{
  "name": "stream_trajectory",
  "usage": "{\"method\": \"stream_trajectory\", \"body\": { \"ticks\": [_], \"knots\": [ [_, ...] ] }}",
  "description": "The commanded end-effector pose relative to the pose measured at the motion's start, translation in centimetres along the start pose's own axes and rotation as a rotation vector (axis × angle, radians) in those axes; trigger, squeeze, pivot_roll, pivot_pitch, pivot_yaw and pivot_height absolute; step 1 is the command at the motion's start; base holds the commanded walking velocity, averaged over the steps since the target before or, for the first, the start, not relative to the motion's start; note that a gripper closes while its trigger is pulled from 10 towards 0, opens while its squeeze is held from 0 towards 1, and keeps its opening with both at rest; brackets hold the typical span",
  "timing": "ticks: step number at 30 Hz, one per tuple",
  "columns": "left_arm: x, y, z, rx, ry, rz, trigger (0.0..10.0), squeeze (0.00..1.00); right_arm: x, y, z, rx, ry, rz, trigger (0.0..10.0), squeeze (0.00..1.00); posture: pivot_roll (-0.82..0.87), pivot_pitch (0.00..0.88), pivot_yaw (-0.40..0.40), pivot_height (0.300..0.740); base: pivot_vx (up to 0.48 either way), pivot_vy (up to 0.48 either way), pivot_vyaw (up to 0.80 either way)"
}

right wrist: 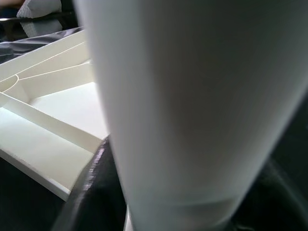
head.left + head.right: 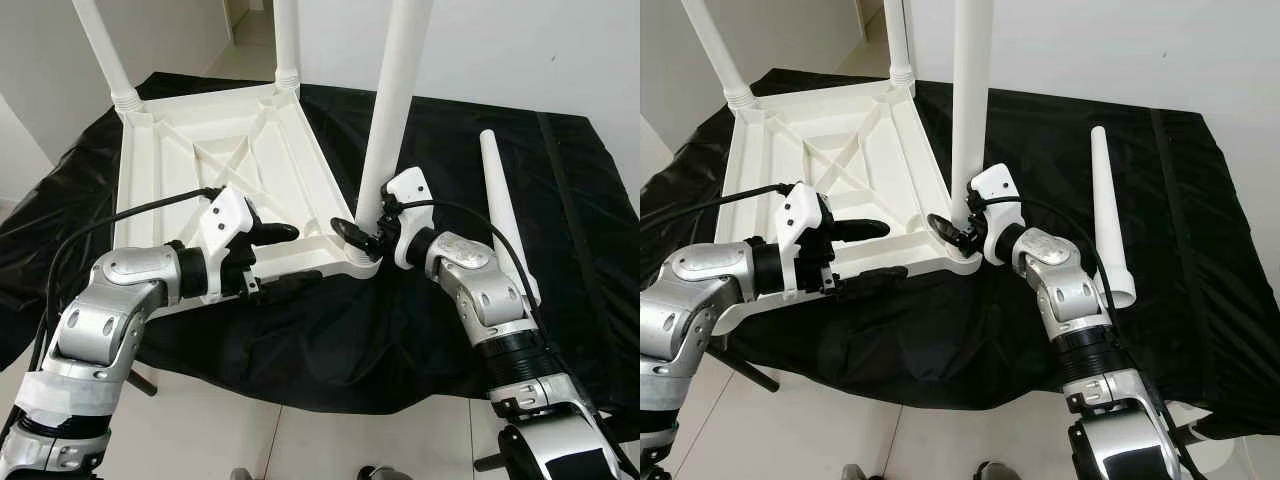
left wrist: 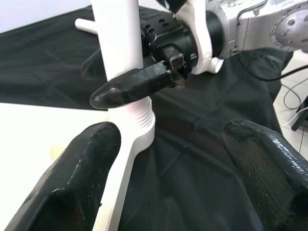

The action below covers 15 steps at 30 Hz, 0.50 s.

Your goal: Building children table

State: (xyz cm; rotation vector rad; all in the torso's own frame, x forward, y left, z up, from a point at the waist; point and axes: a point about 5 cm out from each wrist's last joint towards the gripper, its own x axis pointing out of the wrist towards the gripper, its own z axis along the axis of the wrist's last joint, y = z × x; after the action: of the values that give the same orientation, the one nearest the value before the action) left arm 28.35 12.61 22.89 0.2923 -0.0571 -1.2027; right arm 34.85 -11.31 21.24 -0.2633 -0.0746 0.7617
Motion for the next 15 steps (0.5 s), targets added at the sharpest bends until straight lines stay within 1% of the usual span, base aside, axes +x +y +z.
{"method": "stream_trajectory", "body": {
  "ticks": [1,3,5,6,7,8,9,10,11,12,14,15],
  "knots": [
    [-0.2,0.3,-0.2,-0.013,0.007,0.113,10.0,0.00,0.2,0.3,-0.2,0.003,0.006,0.013,0.0,0.00,-0.08,0.097,0.038,0.740,0.000,0.000,0.00],
    [-0.2,0.4,-0.2,-0.012,0.005,0.115,10.0,0.00,0.2,0.2,-0.5,0.013,0.015,-0.012,0.0,0.00,-0.08,0.097,0.038,0.740,0.000,0.000,0.00],
    [-0.2,0.4,-0.2,-0.009,0.006,0.115,10.0,0.00,0.3,0.2,-1.3,0.046,0.041,-0.123,0.0,0.00,-0.08,0.093,0.046,0.740,0.000,0.000,0.00],
    [-0.2,0.4,-0.2,-0.009,0.006,0.115,10.0,0.00,0.3,0.2,-1.3,0.046,0.041,-0.123,0.0,0.00,-0.08,0.093,0.046,0.740,0.000,0.000,0.00],
    [-0.2,0.4,-0.2,-0.008,0.007,0.115,10.0,0.00,0.4,0.2,-1.5,0.060,0.051,-0.177,0.0,0.00,-0.08,0.094,0.049,0.740,0.000,0.000,0.00],
    [-0.2,0.4,-0.2,-0.008,0.007,0.115,10.0,0.00,0.4,0.2,-1.5,0.060,0.051,-0.177,0.0,0.00,-0.08,0.094,0.049,0.740,0.000,0.000,0.00],
    [-0.2,0.4,-0.2,-0.008,0.007,0.113,10.0,0.00,0.5,0.3,-1.8,0.074,0.063,-0.236,0.0,0.00,-0.08,0.093,0.050,0.740,0.000,0.000,0.00],
    [-0.2,0.4,-0.2,-0.008,0.007,0.113,10.0,0.00,0.5,0.3,-1.8,0.074,0.063,-0.236,0.0,0.00,-0.08,0.093,0.050,0.740,0.000,0.000,0.00],
    [-0.2,0.4,-0.2,-0.007,0.008,0.111,10.0,0.00,0.5,0.4,-2.2,0.083,0.085,-0.306,0.0,0.00,-0.08,0.093,0.051,0.740,0.000,0.000,0.00],
    [-0.2,0.4,-0.2,-0.008,0.008,0.110,10.0,0.00,0.5,0.5,-2.4,0.088,0.100,-0.350,0.0,0.00,-0.08,0.093,0.051,0.740,0.000,0.000,0.00],
    [-0.2,0.4,-0.2,-0.008,0.008,0.110,10.0,0.00,0.5,0.5,-2.4,0.088,0.100,-0.350,0.0,0.00,-0.08,0.093,0.051,0.740,0.000,0.000,0.00],
    [-0.2,0.4,-0.2,-0.008,0.008,0.110,10.0,0.00,0.4,0.7,-2.7,0.093,0.116,-0.388,0.0,0.00,-0.08,0.093,0.052,0.740,0.000,0.000,0.00]
  ]
}}
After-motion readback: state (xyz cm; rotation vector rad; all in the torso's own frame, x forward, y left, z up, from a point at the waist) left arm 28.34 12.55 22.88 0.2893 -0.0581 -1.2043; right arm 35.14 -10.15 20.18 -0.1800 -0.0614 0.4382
